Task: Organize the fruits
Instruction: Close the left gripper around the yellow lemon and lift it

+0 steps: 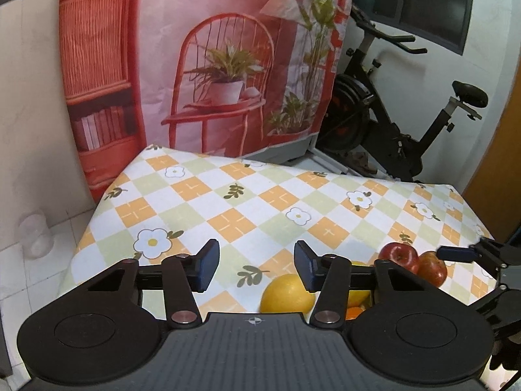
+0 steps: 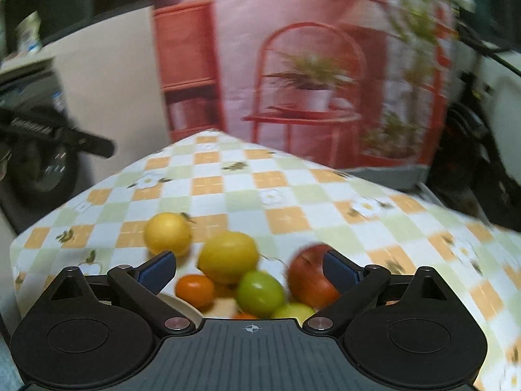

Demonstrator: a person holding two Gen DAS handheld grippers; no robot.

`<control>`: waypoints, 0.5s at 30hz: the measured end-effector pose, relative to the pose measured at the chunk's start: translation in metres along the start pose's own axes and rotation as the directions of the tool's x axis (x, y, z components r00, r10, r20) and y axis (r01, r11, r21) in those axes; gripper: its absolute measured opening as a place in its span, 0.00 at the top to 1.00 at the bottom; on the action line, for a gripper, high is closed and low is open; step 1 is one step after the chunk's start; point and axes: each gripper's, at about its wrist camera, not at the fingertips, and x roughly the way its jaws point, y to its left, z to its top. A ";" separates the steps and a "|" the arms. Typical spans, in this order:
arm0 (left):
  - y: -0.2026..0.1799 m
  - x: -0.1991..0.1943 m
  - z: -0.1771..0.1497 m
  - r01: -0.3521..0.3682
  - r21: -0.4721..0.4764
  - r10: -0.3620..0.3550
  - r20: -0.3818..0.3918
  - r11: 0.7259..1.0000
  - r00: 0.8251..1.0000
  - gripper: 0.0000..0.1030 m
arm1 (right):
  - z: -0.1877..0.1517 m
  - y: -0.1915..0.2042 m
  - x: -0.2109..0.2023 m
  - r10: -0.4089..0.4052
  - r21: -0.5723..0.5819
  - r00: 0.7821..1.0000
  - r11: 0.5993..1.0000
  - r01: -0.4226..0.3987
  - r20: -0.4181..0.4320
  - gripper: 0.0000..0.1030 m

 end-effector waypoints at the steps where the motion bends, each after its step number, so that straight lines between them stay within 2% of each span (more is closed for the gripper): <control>1: 0.002 0.004 0.000 0.002 0.000 -0.002 -0.009 1.000 1.000 0.52 | 0.004 0.003 0.006 0.017 -0.026 1.000 1.000 -0.017 -0.007 0.13; 4: 0.005 0.016 -0.002 0.008 -0.007 -0.008 -0.034 1.000 0.999 0.55 | 0.014 0.014 0.027 0.061 -0.087 0.997 0.994 -0.064 -0.043 0.23; 6: 0.007 0.025 -0.004 0.023 -0.019 -0.024 -0.055 1.000 0.998 0.61 | 0.020 0.022 0.040 0.091 -0.117 0.994 0.988 -0.098 -0.069 0.27; 11: 0.020 0.044 -0.009 0.075 -0.056 -0.079 -0.083 0.996 0.993 0.61 | 0.029 0.041 0.066 0.151 -0.161 0.983 0.973 -0.167 -0.105 0.42; 15: 0.025 0.058 -0.010 0.114 -0.076 -0.122 -0.103 0.991 0.987 0.61 | 0.033 0.053 0.082 0.184 -0.154 0.976 0.968 -0.201 -0.118 0.45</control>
